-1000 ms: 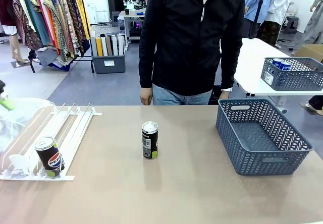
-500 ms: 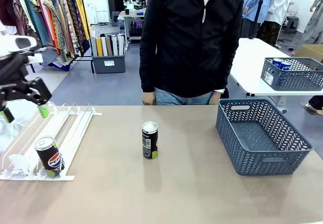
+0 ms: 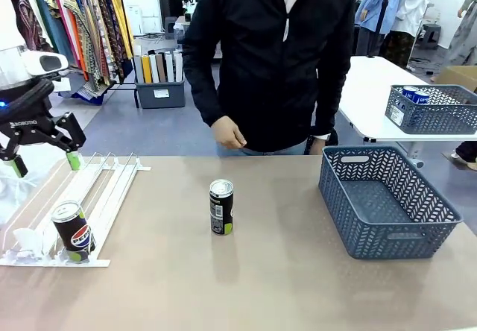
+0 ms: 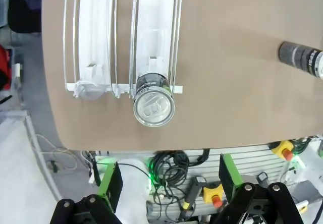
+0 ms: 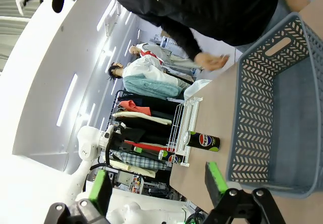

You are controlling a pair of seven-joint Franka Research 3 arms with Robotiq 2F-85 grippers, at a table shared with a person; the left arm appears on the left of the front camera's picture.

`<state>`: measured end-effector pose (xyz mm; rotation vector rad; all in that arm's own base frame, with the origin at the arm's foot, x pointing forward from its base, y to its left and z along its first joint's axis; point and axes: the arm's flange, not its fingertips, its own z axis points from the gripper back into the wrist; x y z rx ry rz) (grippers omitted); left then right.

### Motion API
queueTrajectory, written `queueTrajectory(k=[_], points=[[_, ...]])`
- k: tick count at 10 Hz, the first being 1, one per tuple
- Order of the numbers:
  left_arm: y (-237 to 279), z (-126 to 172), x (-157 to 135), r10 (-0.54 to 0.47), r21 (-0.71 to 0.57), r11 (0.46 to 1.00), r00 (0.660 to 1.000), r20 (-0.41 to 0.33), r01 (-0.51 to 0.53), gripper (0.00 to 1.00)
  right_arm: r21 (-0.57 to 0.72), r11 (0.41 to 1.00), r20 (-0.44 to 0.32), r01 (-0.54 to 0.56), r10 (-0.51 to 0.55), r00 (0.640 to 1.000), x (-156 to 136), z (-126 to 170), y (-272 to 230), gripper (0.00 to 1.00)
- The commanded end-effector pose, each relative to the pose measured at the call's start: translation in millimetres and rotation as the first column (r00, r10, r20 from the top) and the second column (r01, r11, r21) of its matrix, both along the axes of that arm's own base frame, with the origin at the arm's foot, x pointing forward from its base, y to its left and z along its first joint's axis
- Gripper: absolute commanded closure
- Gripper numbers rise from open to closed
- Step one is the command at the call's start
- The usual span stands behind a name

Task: Retrieve and store the cans from the dispenser.
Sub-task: Pick up one can from the Automatic Can Dispenser and place it in the middle of the table.

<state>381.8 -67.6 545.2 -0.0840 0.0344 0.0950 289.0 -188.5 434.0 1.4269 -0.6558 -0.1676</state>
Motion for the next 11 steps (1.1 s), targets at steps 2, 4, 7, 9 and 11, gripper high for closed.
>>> queueTrajectory(k=[2, 4, 7, 9, 11], points=[[-10, -25, 8, -0.005, 0.073, 0.997, 0.998, 0.066, 0.0, 0.0, 0.001, 1.0, 0.007, -0.004, 0.004, 1.0, 0, 5, 0, 0.0], [-5, -54, 6, -0.013, 0.074, 0.997, 0.995, 0.096, 0.006, 0.0, 0.001, 1.0, 0.007, -0.004, 0.004, 1.0, 0, 5, 0, 0.0], [-1, -92, 8, 0.043, 0.095, 0.994, 0.998, 0.049, -0.048, 0.0, 0.001, 1.0, 0.007, -0.004, 0.004, 1.0, 0, 5, 0, 0.0], [-6, -116, 16, 0.009, 0.083, 0.996, 1.0, 0.029, -0.012, 0.0, 0.001, 1.0, 0.007, -0.004, 0.004, 1.0, 0, 5, 0, 0.0], [-9, -129, 22, -0.005, 0.069, 0.998, 1.0, 0.002, 0.005, 0.0, 0.001, 1.0, 0.007, -0.004, 0.004, 1.0, 0, 5, 0, 0.0]])
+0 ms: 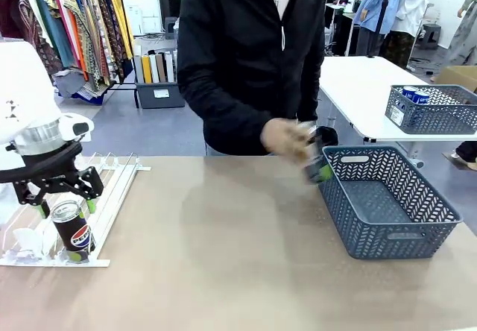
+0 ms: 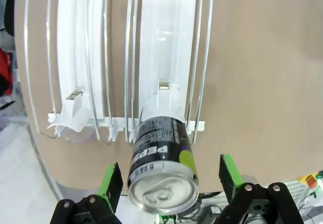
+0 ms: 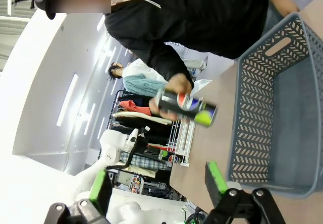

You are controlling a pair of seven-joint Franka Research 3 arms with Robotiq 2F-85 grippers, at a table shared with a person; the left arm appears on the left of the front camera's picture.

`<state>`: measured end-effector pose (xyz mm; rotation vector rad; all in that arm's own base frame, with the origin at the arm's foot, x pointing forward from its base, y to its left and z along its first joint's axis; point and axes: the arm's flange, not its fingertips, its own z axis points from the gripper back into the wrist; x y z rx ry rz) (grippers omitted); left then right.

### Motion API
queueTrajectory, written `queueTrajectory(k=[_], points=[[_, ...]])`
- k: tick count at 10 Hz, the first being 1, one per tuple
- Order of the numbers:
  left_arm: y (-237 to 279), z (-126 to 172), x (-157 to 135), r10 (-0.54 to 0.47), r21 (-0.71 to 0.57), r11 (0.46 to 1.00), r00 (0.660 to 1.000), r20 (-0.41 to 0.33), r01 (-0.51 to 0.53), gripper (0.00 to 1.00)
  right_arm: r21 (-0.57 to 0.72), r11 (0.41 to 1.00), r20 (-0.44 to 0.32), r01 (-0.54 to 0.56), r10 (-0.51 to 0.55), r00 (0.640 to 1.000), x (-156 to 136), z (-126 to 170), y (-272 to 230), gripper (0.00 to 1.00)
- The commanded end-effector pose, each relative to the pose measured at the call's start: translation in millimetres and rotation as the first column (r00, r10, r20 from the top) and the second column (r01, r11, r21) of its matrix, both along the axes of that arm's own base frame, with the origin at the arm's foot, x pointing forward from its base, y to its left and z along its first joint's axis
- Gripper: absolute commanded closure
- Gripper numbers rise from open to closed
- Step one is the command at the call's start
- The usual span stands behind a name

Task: Retrieve and store the cans from the dispenser.
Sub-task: Pick up one can from the Automatic Can Dispenser and place it in the middle of the table.

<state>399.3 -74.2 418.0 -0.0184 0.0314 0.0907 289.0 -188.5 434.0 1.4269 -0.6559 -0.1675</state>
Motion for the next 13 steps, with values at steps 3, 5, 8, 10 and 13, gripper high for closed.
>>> queueTrajectory(k=[3, 5, 8, 10, 13], points=[[-1.0, -2.3, 8.3, 0.011, 0.01, 1.0, 1.0, -0.02, -0.01, 0.0, 0.001, 1.0, 0.007, -0.004, 0.004, 1.0, 0.4, 4.5, 0.0, 0.0], [0.3, -1.5, 9.7, 0.018, 0.027, 0.999, 0.999, -0.028, -0.017, 0.0, 0.001, 1.0, 0.007, -0.004, 0.004, 1.0, 0.4, 4.5, 0.0, 0.0], [0.6, -2.0, 9.3, 0.015, 0.054, 0.998, 0.999, -0.041, -0.012, 0.94, 0.001, 1.0, 0.007, -0.004, 0.004, 1.0, 0.4, 4.5, 0.0, 0.0], [2.4, -1.9, 11.2, 0.025, 0.074, 0.997, 0.998, -0.063, -0.021, 1.0, 0.001, 1.0, 0.007, -0.004, 0.004, 1.0, 0.4, 4.5, 0.0, 0.0], [4.8, -1.2, 12.4, 0.045, 0.067, 0.997, 0.997, -0.061, -0.041, 1.0, 0.001, 1.0, 0.007, -0.004, 0.004, 1.0, 0.4, 4.5, 0.0, 0.0]])
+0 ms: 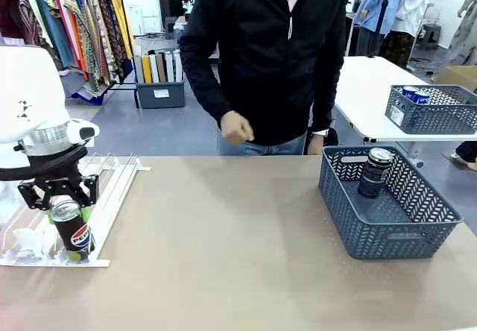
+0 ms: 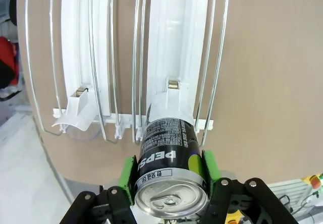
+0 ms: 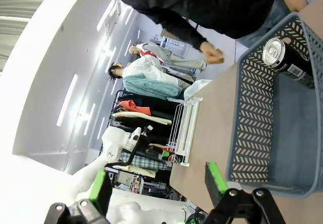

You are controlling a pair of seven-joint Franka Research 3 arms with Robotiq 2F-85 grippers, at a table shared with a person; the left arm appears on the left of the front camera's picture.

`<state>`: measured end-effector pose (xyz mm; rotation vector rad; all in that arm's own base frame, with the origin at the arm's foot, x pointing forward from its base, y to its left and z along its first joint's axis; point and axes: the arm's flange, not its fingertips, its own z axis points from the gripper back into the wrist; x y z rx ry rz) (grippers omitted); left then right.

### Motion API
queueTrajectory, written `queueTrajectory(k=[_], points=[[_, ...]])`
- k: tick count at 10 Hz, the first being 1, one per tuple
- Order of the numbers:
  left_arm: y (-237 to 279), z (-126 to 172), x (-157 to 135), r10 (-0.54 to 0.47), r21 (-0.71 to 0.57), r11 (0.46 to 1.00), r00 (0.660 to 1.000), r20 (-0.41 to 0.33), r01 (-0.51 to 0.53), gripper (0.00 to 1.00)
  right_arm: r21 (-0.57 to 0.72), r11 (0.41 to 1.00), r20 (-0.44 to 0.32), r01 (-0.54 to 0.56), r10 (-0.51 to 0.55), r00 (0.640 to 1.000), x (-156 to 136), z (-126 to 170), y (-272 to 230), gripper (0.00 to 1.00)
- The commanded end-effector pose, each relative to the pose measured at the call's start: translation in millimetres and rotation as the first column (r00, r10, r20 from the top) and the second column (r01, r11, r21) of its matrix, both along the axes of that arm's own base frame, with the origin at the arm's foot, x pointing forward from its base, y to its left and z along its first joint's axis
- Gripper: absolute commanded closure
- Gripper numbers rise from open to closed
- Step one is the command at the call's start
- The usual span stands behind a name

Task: Retrieve and store the cans from the dispenser.
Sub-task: Pick up one can from the Automatic Can Dispenser and place it in the middle of the table.

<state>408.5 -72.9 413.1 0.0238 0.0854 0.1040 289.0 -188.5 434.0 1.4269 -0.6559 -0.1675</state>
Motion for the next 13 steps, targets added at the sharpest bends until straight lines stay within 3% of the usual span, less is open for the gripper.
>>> queueTrajectory(k=[1, 3, 4, 6, 8, 9, 10, 12, 13], points=[[4, 4, 3, 0.032, 0.024, 0.999, 0.999, -0.005, -0.031, 1.0, 0.001, 1.0, 0.007, -0.004, 0.004, 1.0, 0, 4, 0, 0.0], [2, 19, 3, 0.027, 0.018, 0.999, 0.999, 0.019, -0.027, 1.0, 0.001, 1.0, 0.007, -0.004, 0.004, 1.0, 0, 4, 0, 0.0], [2, 44, -1, 0.051, 0.025, 0.998, 0.998, 0.046, -0.053, 1.0, 0.001, 1.0, 0.007, -0.004, 0.004, 1.0, 0, 4, 0, 0.0], [4, 124, -19, 0.047, 0.006, 0.999, 0.993, 0.105, -0.048, 1.0, 0.001, 1.0, 0.007, -0.004, 0.004, 1.0, 0, 4, 0, 0.0], [9, 177, -47, -0.005, -0.052, 0.999, 0.987, 0.158, 0.013, 1.0, 0.001, 1.0, 0.007, -0.004, 0.004, 1.0, 0, 4, 0, 0.0], [14, 190, -58, -0.027, -0.067, 0.997, 0.981, 0.192, 0.041, 1.0, 0.001, 1.0, 0.007, -0.004, 0.004, 1.0, 0, 4, 0, 0.0], [25, 196, -65, 0.022, -0.1, 0.995, 0.974, 0.225, 0.001, 1.0, 0.001, 1.0, 0.007, -0.004, 0.004, 1.0, 0, 4, 0, 0.0], [42, 185, -66, 0.06, -0.199, 0.98, 0.97, 0.236, -0.013, 1.0, 0.001, 1.0, 0.007, -0.004, 0.004, 1.0, 0, 4, 0, 0.0], [22, 208, -71, 0.034, -0.082, 0.996, 0.976, 0.216, -0.016, 1.0, 0.001, 1.0, 0.007, -0.004, 0.004, 1.0, 0, 4, 0, 0.0]])
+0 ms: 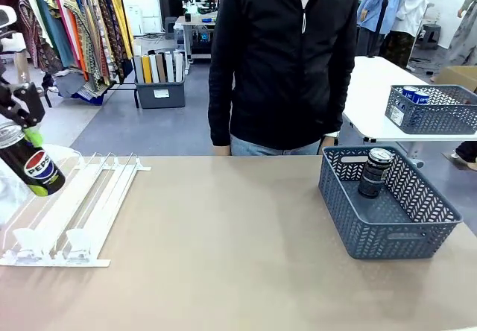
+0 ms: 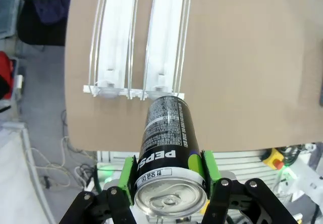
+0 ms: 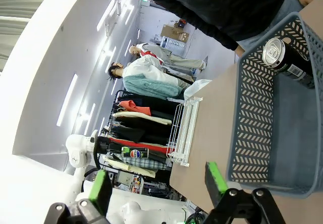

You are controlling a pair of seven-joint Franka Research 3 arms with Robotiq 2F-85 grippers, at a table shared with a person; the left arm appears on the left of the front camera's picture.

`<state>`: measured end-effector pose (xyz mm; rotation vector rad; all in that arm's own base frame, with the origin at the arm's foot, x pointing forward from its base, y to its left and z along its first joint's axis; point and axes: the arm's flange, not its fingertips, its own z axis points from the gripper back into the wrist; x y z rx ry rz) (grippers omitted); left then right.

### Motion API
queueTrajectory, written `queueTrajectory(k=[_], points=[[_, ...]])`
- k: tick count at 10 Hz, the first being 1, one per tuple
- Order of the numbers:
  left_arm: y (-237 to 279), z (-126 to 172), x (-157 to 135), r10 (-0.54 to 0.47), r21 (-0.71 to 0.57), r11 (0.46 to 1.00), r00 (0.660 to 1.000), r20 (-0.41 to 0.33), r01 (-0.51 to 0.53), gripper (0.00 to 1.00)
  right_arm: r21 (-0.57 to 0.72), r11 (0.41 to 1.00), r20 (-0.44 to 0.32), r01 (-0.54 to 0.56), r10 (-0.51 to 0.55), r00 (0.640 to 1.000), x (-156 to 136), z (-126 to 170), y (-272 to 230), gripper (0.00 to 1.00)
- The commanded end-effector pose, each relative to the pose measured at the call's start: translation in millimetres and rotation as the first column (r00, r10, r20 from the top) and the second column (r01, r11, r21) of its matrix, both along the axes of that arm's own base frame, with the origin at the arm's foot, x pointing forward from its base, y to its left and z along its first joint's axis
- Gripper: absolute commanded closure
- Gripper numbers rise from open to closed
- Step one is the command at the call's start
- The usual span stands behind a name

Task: Retrieve and store the cans from the dispenser.
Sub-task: Pick up one can from the Automatic Can Dispenser and place it in the middle of the table.

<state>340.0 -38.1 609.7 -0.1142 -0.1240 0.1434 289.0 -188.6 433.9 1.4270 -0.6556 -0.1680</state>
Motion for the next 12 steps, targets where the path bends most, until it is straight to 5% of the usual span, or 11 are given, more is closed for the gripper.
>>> queueTrajectory(k=[1, 5, 9, 12], points=[[-13, 12, -3, -0.013, 0.047, 0.999, 1.0, 0.002, 0.013, 1.0, 0.001, 1.0, 0.007, -0.004, 0.004, 1.0, 0, 5, 0, 0.0], [-29, 3, 8, 0.024, 0.036, 0.999, 1.0, -0.003, -0.023, 1.0, 0.001, 1.0, 0.007, -0.004, 0.004, 1.0, 0, 5, 0, 0.0], [-155, 4, 77, -0.151, 0.085, 0.986, 0.986, 0.067, 0.145, 1.0, 0.001, 1.0, 0.007, -0.004, 0.004, 1.0, 0, 5, 0, 0.0], [-285, -40, 109, -0.335, 0.079, 0.94, 0.942, 0.022, 0.332, 1.0, 0.001, 1.0, 0.007, -0.004, 0.004, 1.0, 0, 5, 0, 0.0]])
